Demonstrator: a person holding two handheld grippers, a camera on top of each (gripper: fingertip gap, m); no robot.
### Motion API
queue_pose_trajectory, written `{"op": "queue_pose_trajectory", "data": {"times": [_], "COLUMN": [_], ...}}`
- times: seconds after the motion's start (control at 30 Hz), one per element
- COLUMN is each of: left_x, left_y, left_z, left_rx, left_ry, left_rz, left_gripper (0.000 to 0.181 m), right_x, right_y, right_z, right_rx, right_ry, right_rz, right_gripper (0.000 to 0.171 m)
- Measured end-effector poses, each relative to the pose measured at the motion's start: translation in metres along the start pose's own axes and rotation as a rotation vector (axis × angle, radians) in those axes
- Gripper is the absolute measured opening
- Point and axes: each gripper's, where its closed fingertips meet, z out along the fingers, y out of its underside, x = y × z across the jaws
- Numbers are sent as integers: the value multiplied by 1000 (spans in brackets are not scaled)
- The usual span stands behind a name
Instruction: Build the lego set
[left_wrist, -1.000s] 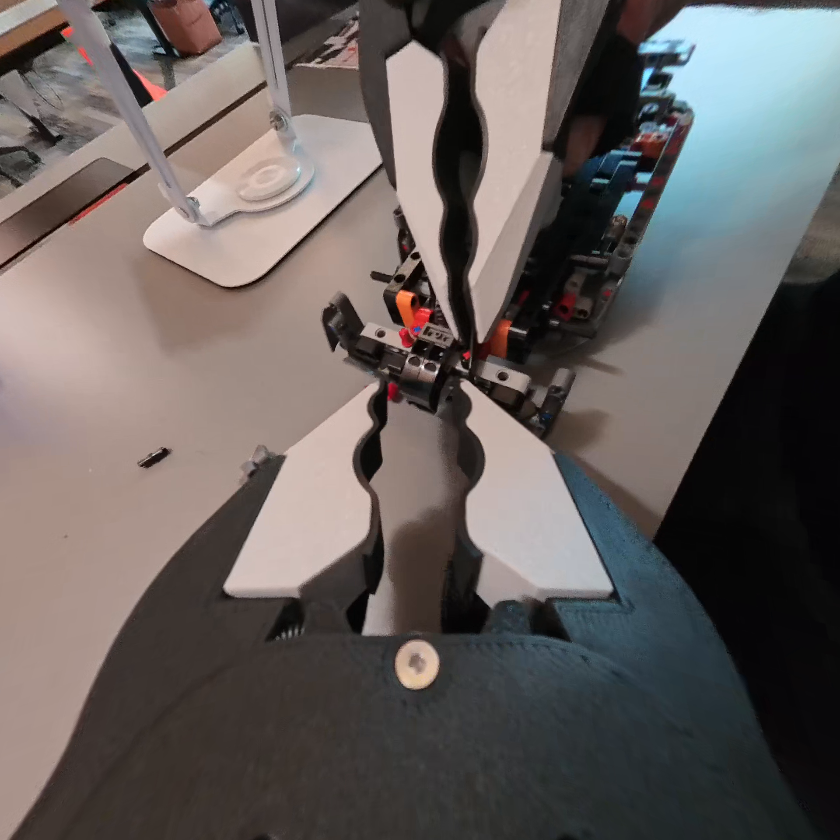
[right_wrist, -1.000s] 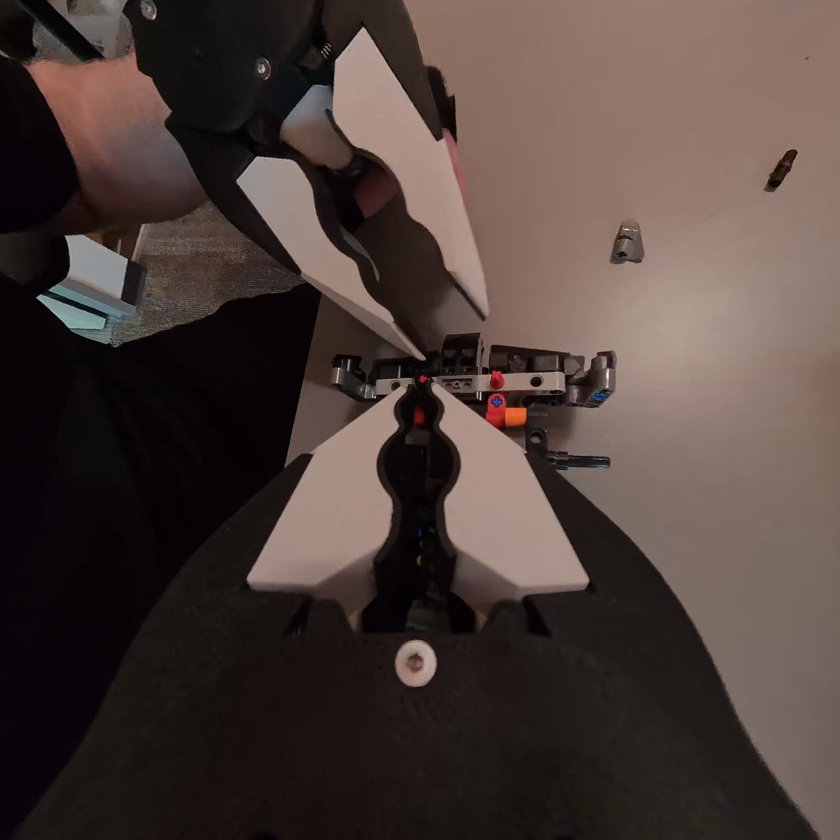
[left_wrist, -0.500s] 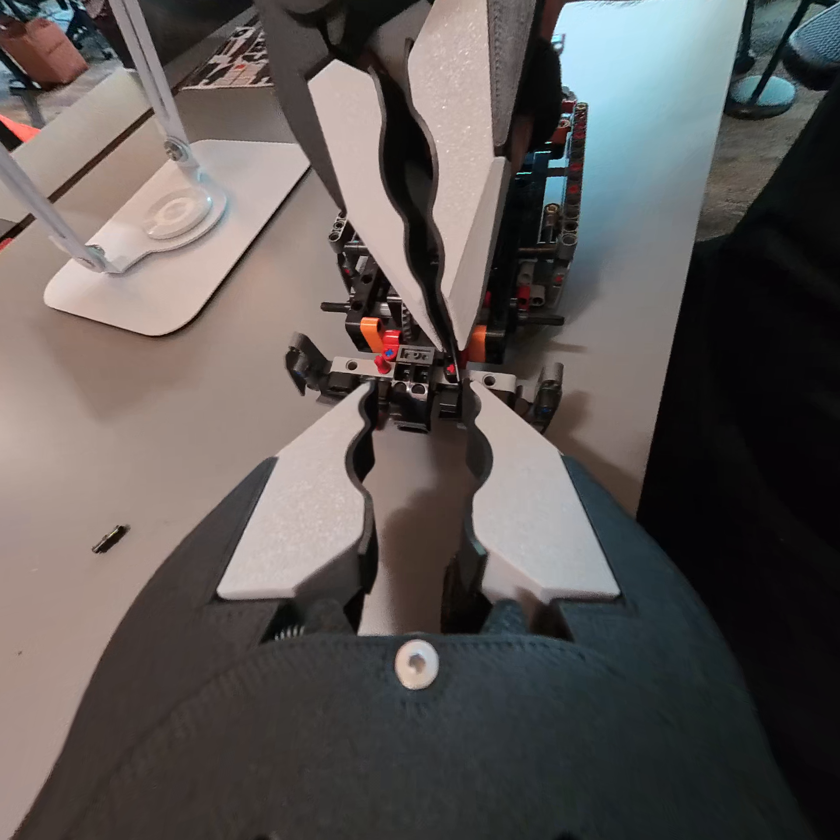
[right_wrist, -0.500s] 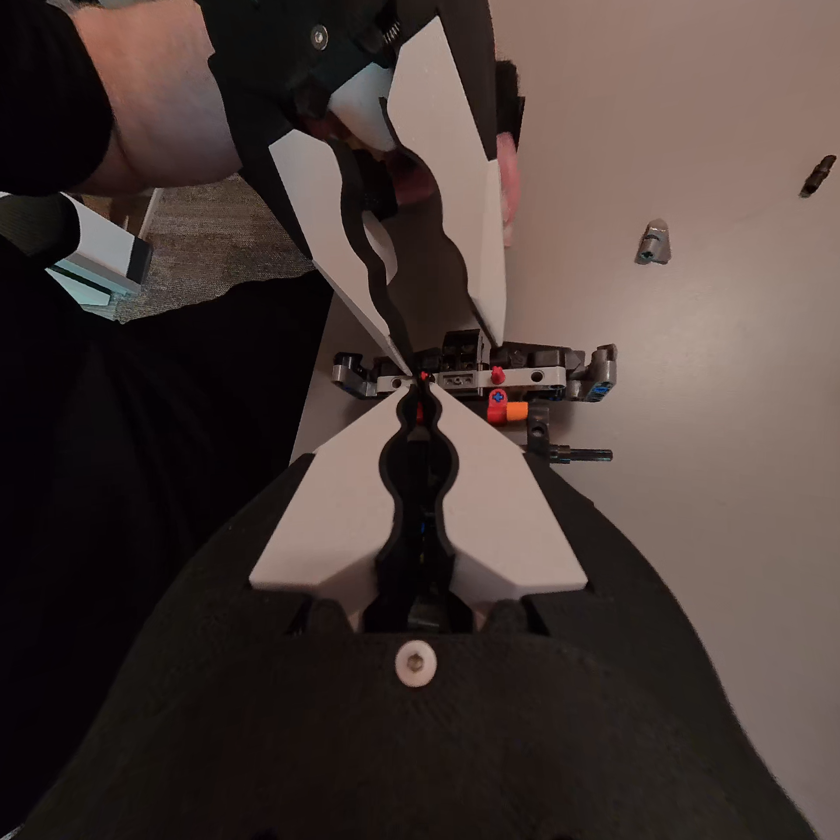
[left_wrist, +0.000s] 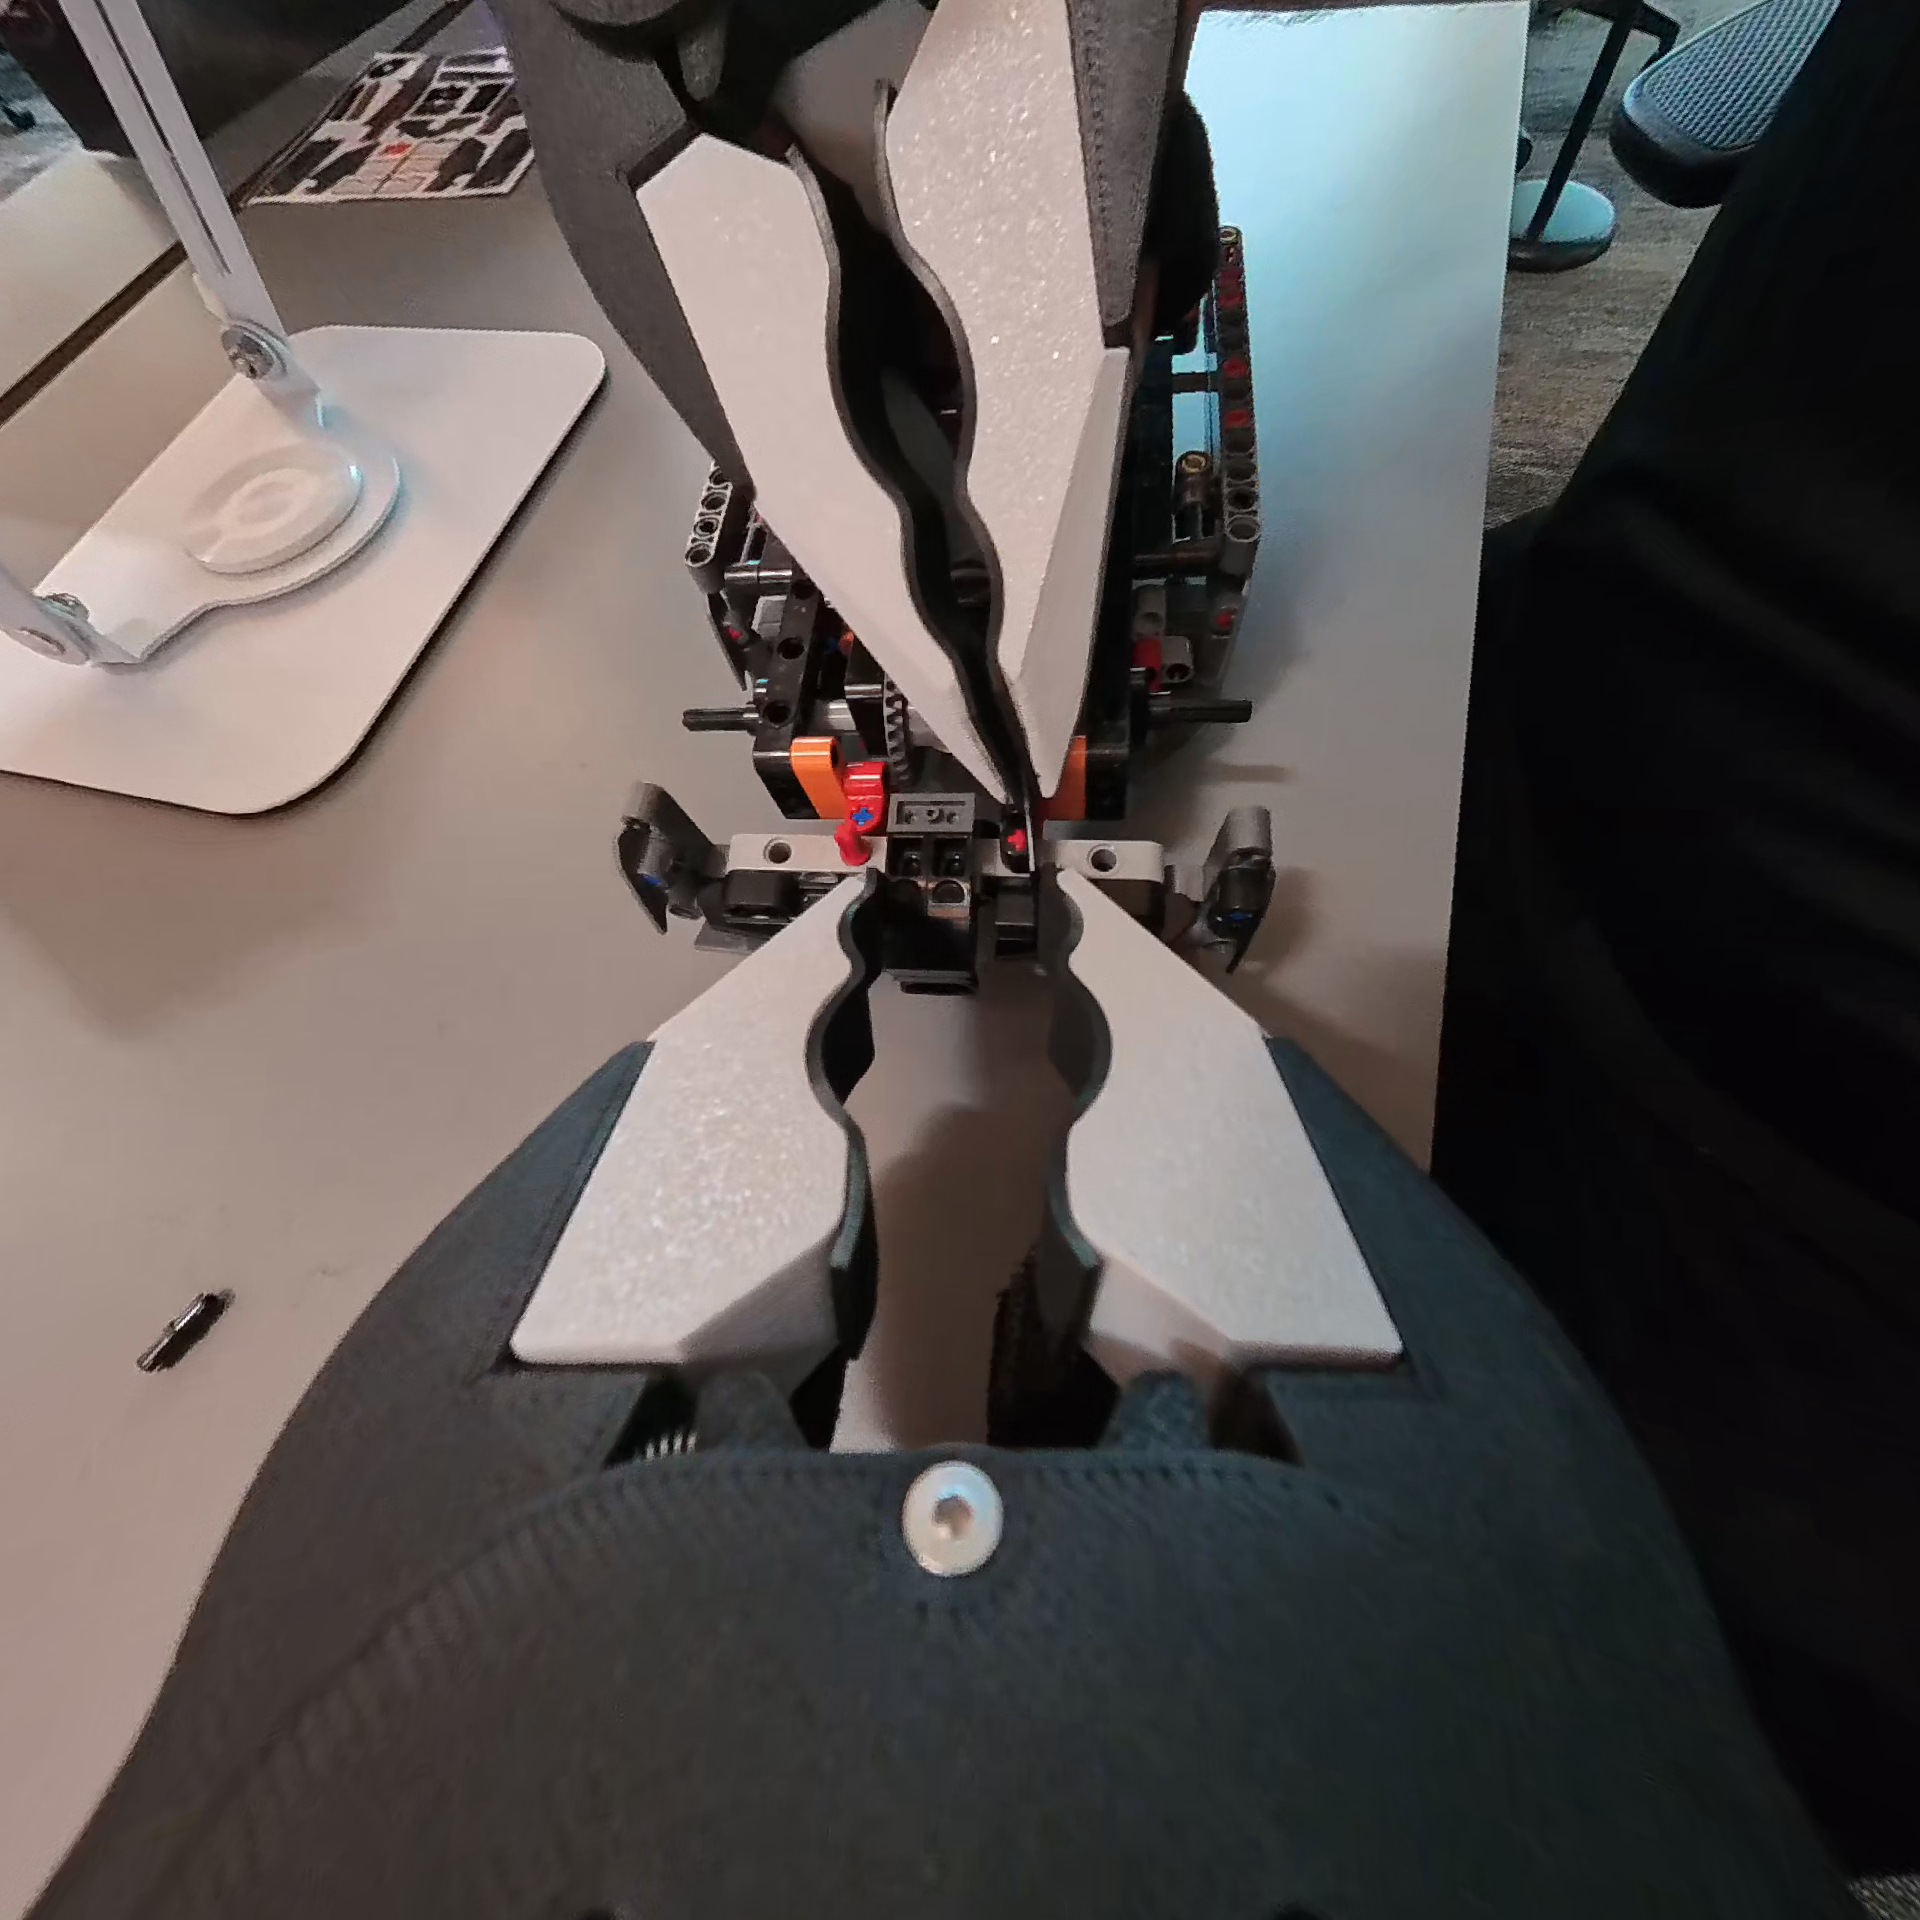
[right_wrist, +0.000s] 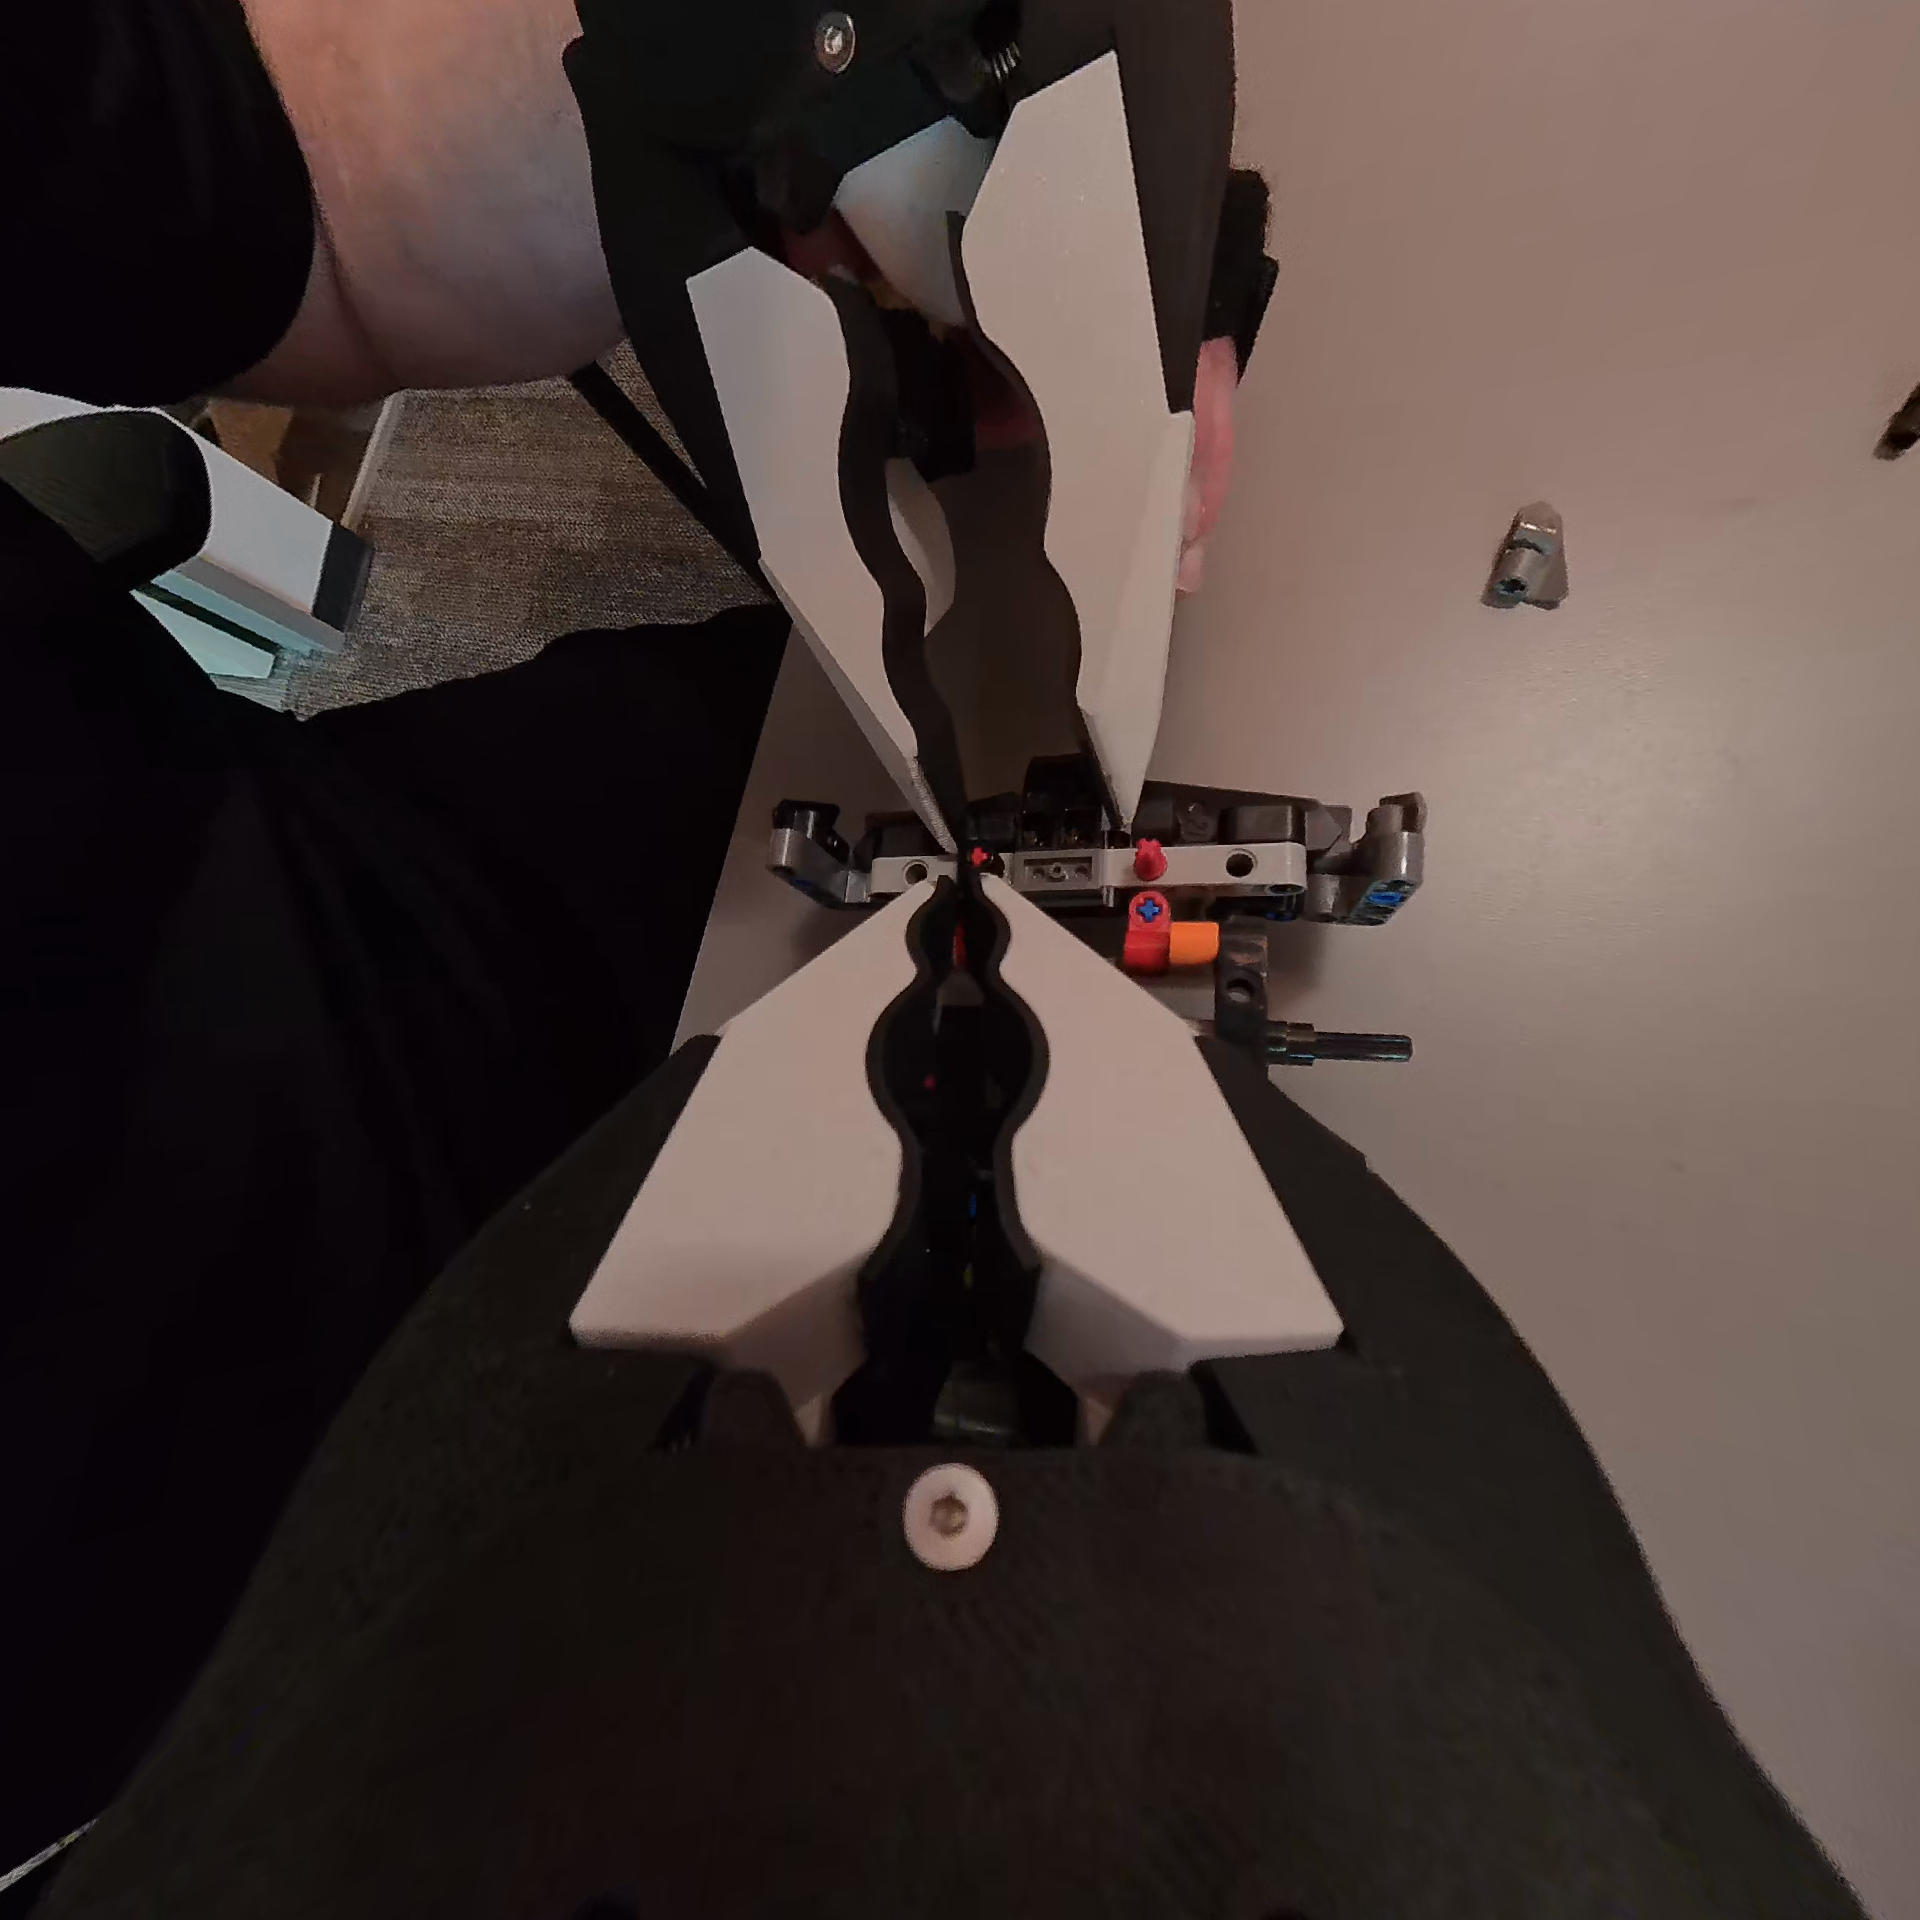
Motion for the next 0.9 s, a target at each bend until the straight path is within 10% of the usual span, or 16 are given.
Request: {"op": "queue_pose_trajectory", "data": {"times": [0.6, 0.9], "left_x": [2, 4], "left_y": [-3, -2], "left_z": [-1, -20], "left_rx": [19, 37], "left_ry": [-66, -168], "left_rz": [-24, -72], "left_gripper": [27, 28], "right_x": [0, 6], "right_y": [-3, 24], "right_z": [-19, -133], "right_rx": [17, 106], "right_ry": [75, 410], "right_rz": [-50, -28], "right_gripper": [21, 19]}}
